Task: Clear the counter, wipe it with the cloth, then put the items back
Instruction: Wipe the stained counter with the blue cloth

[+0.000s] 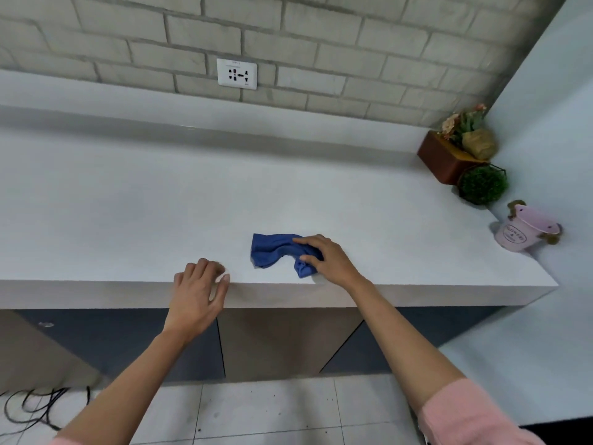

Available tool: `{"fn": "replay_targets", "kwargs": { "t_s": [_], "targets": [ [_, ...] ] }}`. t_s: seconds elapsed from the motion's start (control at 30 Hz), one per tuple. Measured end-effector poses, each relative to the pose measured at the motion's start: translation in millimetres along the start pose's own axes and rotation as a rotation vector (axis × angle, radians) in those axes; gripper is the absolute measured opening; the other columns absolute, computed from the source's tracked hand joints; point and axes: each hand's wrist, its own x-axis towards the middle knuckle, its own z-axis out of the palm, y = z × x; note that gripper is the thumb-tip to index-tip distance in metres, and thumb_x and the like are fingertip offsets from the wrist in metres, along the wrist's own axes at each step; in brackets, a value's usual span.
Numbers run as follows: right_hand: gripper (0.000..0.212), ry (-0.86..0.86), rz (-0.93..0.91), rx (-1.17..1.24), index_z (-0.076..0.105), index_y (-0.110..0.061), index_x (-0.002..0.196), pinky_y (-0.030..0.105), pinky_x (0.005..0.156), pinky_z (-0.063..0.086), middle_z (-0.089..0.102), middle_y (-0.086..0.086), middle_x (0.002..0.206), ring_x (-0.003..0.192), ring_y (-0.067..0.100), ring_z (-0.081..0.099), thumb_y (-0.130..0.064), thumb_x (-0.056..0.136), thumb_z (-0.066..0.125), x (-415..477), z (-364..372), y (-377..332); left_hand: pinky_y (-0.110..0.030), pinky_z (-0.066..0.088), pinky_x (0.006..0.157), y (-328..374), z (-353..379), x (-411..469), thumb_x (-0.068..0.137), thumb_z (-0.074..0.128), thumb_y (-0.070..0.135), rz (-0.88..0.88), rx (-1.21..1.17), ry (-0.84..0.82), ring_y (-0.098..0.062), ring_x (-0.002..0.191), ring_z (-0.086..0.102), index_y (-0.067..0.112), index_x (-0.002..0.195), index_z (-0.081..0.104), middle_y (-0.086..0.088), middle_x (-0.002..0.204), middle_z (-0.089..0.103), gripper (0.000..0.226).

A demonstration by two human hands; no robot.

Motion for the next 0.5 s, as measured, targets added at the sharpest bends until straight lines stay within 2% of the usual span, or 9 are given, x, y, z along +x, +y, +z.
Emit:
{"fn": "replay_targets", "kwargs": {
  "t_s": [0.1,0.2,0.33,0.4,0.5],
  "targets": [
    [0.029,0.119,0.035,0.059,0.061,-0.020,0.122,0.025,0.094,0.041,0.057,0.001,0.124,0.105,0.007,0.054,-0.019,0.093,0.057,-6.5,-14.3,-4.8,-0.036,0.037,0.077,10.1,-3.2,17.3,0.086,0.035,0.045,-0.011,0.025,0.039,-0.025,0.084,0.052,0.014,0.090,0.059,0.000,0.086,0.057,0.040],
    [0.026,0.218,0.082,0.034,0.063,-0.021,0.119,0.029,0.099,0.042,0.057,0.001,0.124,0.116,0.015,0.051,-0.019,0.094,0.056,-16.9,-36.4,-0.3,-0.038,0.037,0.076,25.8,-2.6,39.0,0.083,0.044,0.037,0.017,0.041,0.050,-0.028,0.085,0.055,0.011,0.092,0.060,-0.004,0.086,0.061,0.032],
    [0.024,0.346,0.130,0.006,0.065,-0.019,0.116,0.022,0.096,0.037,0.060,0.002,0.119,0.115,0.017,0.052,-0.016,0.093,0.056,-37.0,-68.2,16.3,-0.038,0.038,0.072,61.4,8.1,72.9,0.085,0.054,0.030,0.141,0.031,0.052,-0.032,0.080,0.056,0.007,0.090,0.060,-0.008,0.082,0.062,0.023],
    [0.023,0.386,0.167,0.005,0.065,-0.018,0.114,0.023,0.096,0.037,0.059,0.002,0.118,0.114,0.018,0.053,-0.014,0.093,0.055,-47.4,-85.4,28.9,-0.038,0.038,0.074,85.5,20.1,91.4,0.086,0.060,0.025,0.206,0.013,0.025,-0.031,0.084,0.057,0.008,0.093,0.061,-0.008,0.086,0.063,0.019],
    [0.024,0.449,0.227,-0.005,0.066,-0.020,0.113,0.021,0.094,0.036,0.059,0.002,0.118,0.113,0.017,0.051,-0.012,0.093,0.054,-59.8,-110.4,51.5,-0.037,0.038,0.079,124.8,43.7,117.4,0.087,0.057,0.027,0.295,-0.007,-0.017,-0.028,0.090,0.056,0.010,0.097,0.060,-0.006,0.092,0.063,0.020]
  ]
}}
